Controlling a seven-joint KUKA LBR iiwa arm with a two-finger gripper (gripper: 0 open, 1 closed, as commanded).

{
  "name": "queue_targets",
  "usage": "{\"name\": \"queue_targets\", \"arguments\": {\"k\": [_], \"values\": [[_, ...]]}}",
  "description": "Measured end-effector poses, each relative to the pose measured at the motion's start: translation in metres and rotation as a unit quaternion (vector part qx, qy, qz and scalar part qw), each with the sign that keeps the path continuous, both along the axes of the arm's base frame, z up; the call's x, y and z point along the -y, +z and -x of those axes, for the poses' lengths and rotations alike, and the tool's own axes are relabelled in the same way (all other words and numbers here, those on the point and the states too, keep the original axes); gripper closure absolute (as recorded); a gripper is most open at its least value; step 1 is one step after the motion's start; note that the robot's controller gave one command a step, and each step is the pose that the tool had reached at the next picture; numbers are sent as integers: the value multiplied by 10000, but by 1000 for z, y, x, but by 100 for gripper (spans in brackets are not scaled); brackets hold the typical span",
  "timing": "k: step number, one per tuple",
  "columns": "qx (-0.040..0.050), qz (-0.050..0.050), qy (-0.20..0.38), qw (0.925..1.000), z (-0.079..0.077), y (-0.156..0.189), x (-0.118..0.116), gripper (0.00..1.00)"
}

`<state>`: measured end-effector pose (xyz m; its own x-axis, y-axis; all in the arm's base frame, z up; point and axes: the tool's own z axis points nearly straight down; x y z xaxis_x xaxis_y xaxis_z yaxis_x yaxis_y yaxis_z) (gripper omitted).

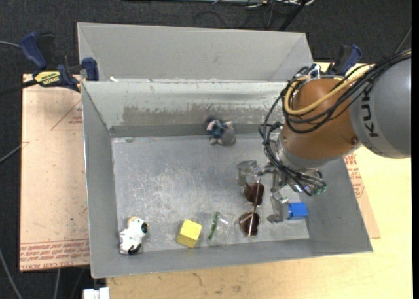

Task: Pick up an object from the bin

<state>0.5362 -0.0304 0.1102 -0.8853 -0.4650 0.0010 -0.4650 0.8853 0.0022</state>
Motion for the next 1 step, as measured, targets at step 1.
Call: {"name": "queue_targets", "arguments": {"k": [1], "values": [[30, 2, 1620, 9868, 4, 11, 3, 0]]}}
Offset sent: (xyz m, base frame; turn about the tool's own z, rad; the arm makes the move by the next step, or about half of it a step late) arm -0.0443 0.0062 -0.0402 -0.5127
